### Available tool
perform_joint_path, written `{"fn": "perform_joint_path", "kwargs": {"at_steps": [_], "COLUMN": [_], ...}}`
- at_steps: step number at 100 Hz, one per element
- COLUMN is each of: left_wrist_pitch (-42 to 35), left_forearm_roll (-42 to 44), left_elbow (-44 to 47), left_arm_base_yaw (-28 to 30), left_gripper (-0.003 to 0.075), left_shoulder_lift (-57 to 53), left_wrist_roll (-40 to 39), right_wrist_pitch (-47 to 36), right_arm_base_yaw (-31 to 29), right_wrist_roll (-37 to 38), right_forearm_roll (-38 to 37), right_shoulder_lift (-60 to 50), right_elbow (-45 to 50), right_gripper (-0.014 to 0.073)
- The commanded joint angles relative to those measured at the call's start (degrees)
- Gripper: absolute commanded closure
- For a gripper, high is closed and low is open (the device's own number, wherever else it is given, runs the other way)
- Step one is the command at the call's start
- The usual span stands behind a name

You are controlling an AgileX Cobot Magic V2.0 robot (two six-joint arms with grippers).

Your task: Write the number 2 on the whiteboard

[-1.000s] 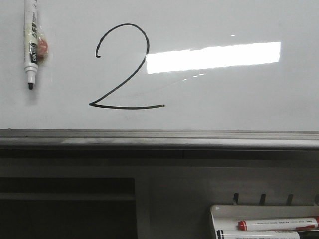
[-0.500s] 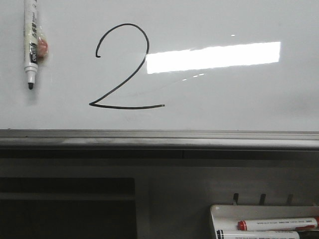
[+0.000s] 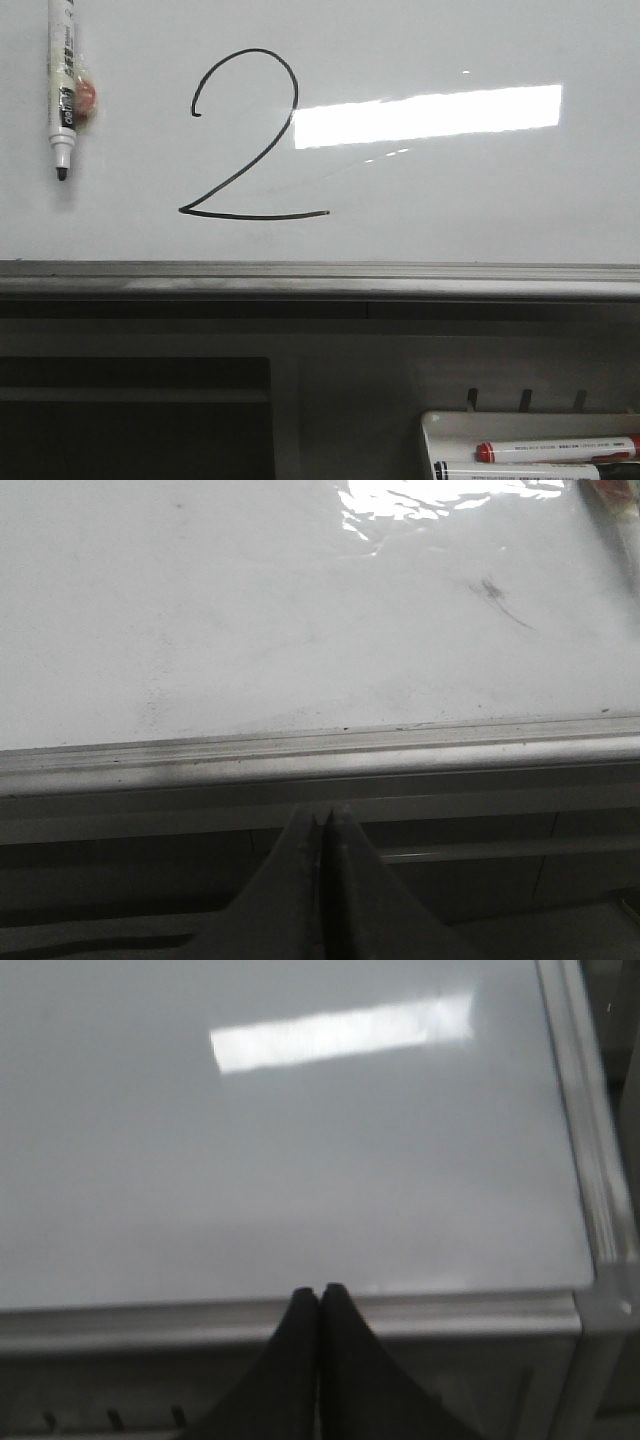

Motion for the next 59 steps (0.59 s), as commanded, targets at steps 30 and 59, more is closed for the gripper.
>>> {"fn": "perform_joint_path", "kwargs": {"at_steps": [30,59], "left_wrist_pitch": [-3.55,-3.55], "left_forearm_roll": [0.03,0.03], "left_elbow": [0.61,0.61], "left_arm_base_yaw": [0.16,0.16], "left_gripper": [0.0741,0.0741], "left_shoulder_lift": [-1.49,-1.49], "left_wrist_roll": [-0.46,-0.46], "right_wrist_pitch": [3.91,3.91], "right_arm_base_yaw": [-0.49,-0.49], "right_wrist_roll": [0.09,0.09], "right_forearm_roll": [0.05,0.05], "right_shoulder_lift": [-1.14,-1.14], "right_elbow": [1.45,1.45], "right_gripper": [0.0654,0.0654]}}
